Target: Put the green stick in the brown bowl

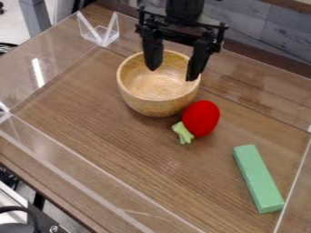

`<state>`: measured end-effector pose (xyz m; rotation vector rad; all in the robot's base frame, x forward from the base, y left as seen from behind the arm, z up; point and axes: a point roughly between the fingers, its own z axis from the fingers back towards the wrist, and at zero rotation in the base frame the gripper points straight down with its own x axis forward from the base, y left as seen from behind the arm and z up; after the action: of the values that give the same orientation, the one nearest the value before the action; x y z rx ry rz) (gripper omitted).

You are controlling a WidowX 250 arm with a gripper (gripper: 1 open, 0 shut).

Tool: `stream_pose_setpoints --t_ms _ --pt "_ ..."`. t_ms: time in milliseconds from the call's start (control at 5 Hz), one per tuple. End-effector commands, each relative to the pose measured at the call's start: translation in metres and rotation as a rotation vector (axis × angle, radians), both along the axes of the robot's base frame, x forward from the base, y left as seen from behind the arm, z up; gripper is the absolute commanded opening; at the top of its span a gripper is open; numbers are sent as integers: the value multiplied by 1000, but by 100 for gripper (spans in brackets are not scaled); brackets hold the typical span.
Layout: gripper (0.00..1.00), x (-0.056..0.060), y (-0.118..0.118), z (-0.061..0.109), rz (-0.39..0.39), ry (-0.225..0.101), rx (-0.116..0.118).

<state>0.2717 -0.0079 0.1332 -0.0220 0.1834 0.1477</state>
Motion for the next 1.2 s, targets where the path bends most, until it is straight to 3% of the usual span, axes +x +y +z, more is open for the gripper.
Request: stream_pose_setpoints --t_ms 0,200,400,800,1000 --pt "100 -5 -4 15 -1 -18 -6" --pt "100 -10 -9 2 -28 5 -10" --pt "100 -19 -34 -8 -33 5 -24" --pt "100 -38 -119 -28 93 -15 -70" --pt "100 -32 -137 -41 125 -36 -99"
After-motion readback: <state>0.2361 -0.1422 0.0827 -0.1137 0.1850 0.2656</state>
